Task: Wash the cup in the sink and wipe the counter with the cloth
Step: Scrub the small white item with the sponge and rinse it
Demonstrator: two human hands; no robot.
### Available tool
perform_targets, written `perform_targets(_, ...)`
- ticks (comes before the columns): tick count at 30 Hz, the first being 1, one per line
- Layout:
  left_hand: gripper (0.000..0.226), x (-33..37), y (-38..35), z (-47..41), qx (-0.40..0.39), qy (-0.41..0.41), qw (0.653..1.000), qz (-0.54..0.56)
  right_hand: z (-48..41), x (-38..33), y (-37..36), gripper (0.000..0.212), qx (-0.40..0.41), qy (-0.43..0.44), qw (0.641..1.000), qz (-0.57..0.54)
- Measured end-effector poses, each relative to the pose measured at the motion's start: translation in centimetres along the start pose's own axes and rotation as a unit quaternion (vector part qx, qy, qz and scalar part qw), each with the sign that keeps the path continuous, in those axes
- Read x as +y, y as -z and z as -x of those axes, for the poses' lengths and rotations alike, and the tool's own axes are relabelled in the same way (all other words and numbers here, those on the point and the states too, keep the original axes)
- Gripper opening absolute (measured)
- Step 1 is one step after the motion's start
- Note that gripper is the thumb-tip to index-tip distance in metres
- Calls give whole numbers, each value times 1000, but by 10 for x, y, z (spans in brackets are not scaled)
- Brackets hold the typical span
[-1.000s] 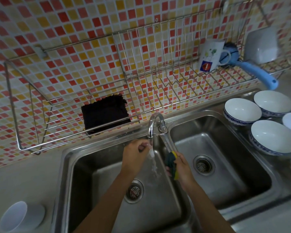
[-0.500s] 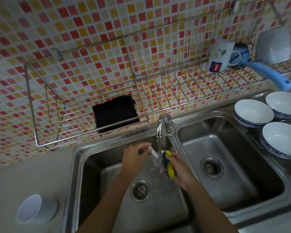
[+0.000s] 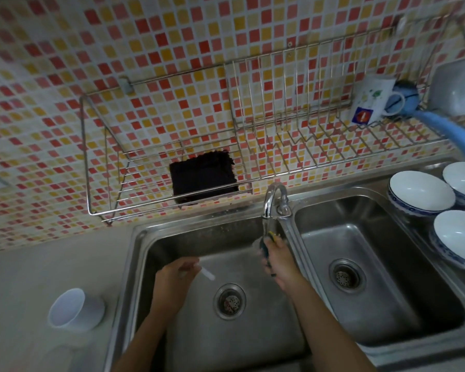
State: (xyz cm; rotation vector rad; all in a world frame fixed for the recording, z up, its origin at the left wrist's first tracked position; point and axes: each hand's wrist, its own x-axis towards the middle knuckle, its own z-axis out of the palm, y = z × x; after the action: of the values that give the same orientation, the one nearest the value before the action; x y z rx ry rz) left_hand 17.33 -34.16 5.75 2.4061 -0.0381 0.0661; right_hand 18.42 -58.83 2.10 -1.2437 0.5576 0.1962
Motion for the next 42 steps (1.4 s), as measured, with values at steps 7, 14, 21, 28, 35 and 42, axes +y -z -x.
perform_targets(7,14,-15,9,22,7,34,999,6,9,-10,-8,20,20,64,991,117)
perform_targets(14,13,-9,20,26,32,18,999,29,2,-6,-14,29,61,122,974,180)
perform_targets(21,13,-7,30,32,57,10,997,53,11,7,-12,32,92,146,958,228)
perform_targets(28,12,-8,34,34,65,6,996,57,25,17,1,32,99,132,881,443)
perform_targets(35,12,-10,34,36,59,-5,996,62,37,25,0,33,-16,128,859,495)
perform_targets(42,9,-5,39,42,52,10,997,49,27,11,7,33,103,99,872,468)
